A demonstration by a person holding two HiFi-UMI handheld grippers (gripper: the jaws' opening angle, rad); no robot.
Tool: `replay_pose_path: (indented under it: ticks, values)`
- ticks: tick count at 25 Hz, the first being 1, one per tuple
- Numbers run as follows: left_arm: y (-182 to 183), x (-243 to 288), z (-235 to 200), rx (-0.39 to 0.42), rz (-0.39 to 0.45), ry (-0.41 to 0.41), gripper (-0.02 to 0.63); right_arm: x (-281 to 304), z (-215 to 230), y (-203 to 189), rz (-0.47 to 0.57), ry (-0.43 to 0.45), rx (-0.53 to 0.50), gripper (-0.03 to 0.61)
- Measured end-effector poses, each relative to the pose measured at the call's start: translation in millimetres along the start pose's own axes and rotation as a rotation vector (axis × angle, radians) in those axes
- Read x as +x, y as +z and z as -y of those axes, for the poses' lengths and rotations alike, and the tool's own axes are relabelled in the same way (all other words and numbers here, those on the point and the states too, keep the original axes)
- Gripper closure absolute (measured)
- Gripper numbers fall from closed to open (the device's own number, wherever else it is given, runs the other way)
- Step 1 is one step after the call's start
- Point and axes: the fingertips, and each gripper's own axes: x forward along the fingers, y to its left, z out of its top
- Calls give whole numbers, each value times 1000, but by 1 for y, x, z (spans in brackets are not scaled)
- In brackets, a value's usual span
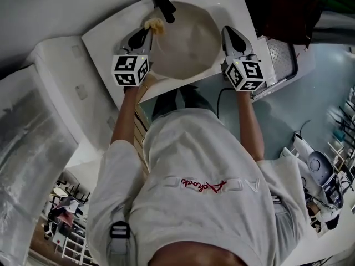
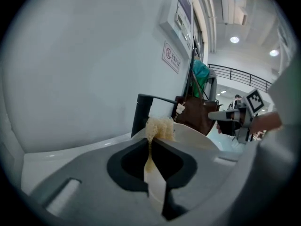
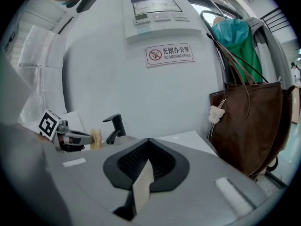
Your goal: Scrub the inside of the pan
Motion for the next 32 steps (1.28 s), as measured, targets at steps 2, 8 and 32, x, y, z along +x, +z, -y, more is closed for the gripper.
replay_pose_path:
  ticks: [2,8,32]
  values:
    - [-7,6,2,-2,-20,-2,592,1,0,-5,-10,-4,3,572]
    - [-27,27,7,-11,-86,-2,592,-3,9,-14,-26,-27,17,572]
    - [-62,82,31,-35,-218,-5,592,-4,38,-21,-50,-55,46,572]
